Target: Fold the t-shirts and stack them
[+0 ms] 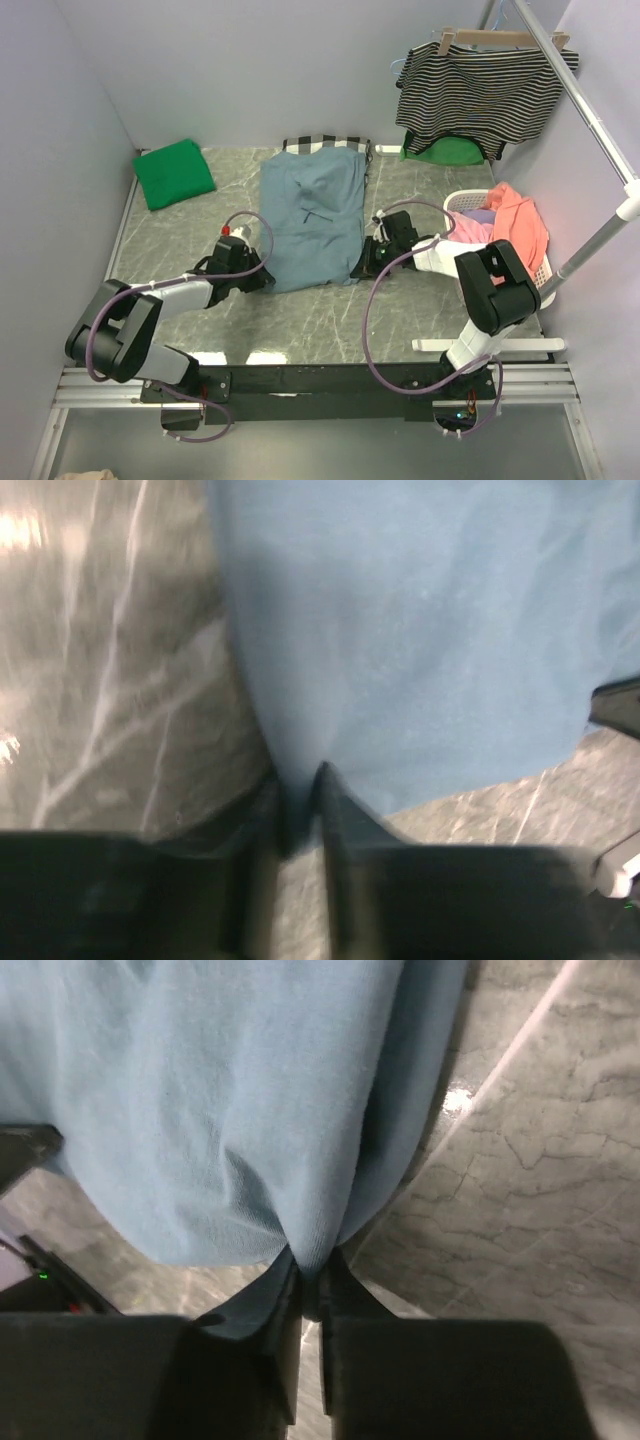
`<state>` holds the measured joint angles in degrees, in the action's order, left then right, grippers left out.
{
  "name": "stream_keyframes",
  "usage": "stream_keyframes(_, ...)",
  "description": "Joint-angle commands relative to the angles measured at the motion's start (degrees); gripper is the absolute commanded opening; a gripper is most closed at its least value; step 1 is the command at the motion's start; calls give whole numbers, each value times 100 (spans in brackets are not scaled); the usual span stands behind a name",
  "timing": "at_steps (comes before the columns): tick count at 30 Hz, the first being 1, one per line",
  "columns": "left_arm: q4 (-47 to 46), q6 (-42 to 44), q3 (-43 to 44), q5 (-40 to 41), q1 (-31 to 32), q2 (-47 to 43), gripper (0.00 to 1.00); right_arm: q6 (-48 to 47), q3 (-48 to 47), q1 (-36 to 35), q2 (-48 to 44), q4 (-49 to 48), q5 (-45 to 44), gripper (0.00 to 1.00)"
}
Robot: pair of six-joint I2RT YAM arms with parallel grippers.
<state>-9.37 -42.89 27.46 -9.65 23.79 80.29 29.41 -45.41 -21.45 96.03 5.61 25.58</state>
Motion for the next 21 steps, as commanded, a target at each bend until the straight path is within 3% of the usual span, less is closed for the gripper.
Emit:
stream_keyframes(1, 365, 35, -75, 68, 169, 74, 1, 3, 260, 45, 241, -191, 139, 0)
stream_keyframes(11, 1735, -192, -21, 314, 793, -978, 1, 118, 1103, -157, -1129, 397, -71, 0)
stream_keyframes(21, 3142, -1351, -522, 876, 2199, -2877, 1, 1206, 1921, -2037, -3350, 1477, -949, 0)
